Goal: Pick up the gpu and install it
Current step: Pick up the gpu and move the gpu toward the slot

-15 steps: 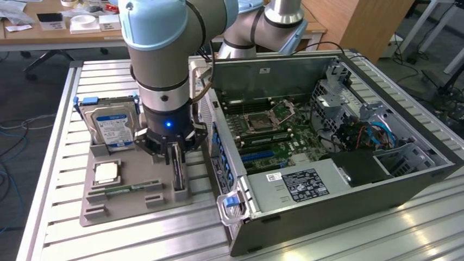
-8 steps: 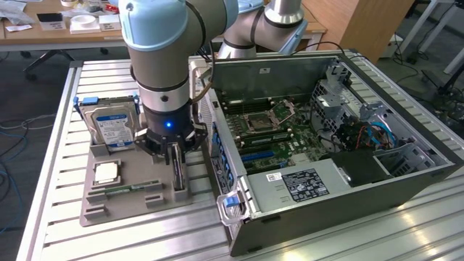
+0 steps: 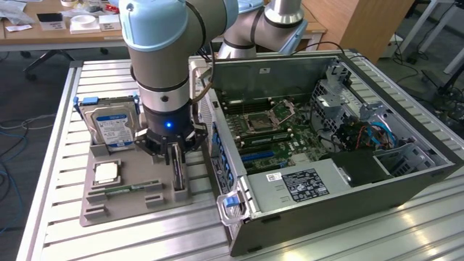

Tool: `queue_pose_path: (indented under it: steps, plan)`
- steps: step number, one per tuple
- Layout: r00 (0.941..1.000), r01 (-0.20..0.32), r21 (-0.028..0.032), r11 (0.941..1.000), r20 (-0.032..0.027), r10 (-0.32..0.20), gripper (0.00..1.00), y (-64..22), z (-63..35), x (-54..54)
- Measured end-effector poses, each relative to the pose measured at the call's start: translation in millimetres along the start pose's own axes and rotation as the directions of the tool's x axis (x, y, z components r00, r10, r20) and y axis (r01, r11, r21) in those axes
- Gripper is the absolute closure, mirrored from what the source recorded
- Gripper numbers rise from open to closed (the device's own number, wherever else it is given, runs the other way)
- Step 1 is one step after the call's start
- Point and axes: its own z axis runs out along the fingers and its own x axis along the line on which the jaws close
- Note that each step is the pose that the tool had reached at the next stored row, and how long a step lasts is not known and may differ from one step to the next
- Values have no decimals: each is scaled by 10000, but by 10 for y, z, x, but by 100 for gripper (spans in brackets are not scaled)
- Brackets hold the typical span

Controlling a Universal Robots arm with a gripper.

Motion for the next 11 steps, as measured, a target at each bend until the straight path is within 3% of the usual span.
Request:
queue_pose_path:
  steps: [7,9,11]
  plan:
    - [10000,0,-1,10000,0,0,62,0,0,0]
    - [10000,0,0,10000,-1,0,73,0,0,0]
    - [10000,0,0,10000,0,0,73,0,0,0]
